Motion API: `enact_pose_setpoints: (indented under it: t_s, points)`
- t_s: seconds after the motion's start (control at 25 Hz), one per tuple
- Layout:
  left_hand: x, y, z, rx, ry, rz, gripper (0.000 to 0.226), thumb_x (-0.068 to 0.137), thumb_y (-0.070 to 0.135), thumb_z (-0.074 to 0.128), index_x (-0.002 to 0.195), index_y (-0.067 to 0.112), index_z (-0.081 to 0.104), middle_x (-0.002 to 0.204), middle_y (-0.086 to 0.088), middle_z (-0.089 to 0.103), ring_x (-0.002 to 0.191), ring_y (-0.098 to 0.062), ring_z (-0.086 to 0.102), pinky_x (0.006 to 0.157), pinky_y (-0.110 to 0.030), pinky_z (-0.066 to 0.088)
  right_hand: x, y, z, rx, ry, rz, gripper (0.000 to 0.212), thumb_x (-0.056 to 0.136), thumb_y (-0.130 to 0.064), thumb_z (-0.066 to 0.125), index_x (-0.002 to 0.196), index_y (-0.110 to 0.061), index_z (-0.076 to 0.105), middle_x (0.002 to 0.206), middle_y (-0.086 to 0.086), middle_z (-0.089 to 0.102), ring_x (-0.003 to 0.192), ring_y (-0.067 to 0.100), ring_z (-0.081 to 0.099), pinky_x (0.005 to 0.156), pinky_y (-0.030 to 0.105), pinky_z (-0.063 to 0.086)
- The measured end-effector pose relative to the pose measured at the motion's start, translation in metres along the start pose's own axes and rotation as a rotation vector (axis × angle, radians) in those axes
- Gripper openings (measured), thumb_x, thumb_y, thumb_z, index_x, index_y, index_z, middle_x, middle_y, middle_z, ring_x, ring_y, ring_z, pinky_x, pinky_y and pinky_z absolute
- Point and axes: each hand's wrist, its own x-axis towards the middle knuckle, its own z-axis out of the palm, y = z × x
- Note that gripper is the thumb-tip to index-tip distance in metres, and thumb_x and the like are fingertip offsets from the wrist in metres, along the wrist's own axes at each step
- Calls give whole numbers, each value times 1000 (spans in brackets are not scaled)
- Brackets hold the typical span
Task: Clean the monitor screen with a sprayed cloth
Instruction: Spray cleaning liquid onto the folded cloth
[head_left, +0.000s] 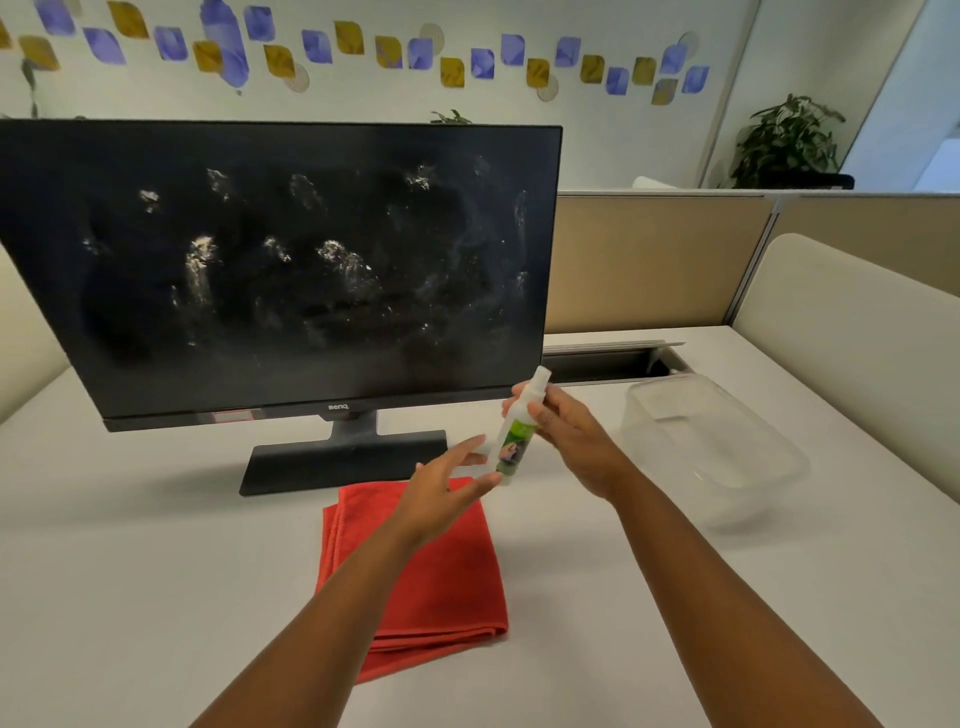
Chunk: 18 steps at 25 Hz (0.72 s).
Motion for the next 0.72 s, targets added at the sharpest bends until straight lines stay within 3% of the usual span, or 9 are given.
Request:
enact_pose_setpoints:
  t_s: [0.12, 0.28, 0.52, 0.64, 0.72]
  points:
    - [-7, 7, -8, -180, 13, -27, 45, 79, 35, 63, 121, 21, 55, 119, 2, 60, 109, -11, 55, 92, -31, 40, -5, 0, 26, 29, -102, 11, 28, 99, -21, 34, 125, -19, 42, 126, 5, 53, 119, 21, 49, 102, 30, 39]
    - [-21, -4, -14, -182, 197, -51, 37, 74, 32, 69, 107, 17, 62, 102, 9, 60, 95, -5, 55, 83, -21, 41, -6, -2, 53, 86, -158, 5, 25, 99, -20, 33, 121, -29, 40, 114, -8, 56, 111, 13, 52, 99, 26, 38]
    - [-32, -23, -16, -158, 393, -39, 39, 74, 32, 70, 107, 14, 63, 104, 0, 66, 88, -6, 57, 68, -6, 39, 0, 0, 89, 78, -155, 53, 35, 97, -24, 39, 132, -26, 35, 115, -8, 56, 110, 13, 53, 97, 35, 44]
    - [-38, -31, -19, -145, 366, -19, 42, 74, 37, 68, 110, 16, 61, 107, 0, 65, 88, -4, 55, 70, -6, 41, 0, 5, 100, 72, -141, 43, 38, 96, -21, 42, 133, -23, 36, 115, -4, 58, 101, 10, 58, 86, 22, 48]
    - [-45, -44, -25, -62, 297, 27, 51, 73, 51, 62, 114, 20, 59, 110, 4, 63, 94, -3, 55, 83, -20, 46, 1, 11, 105, 62, -93, 42, 37, 95, -19, 44, 132, -23, 37, 118, 1, 58, 101, 12, 59, 83, 19, 49]
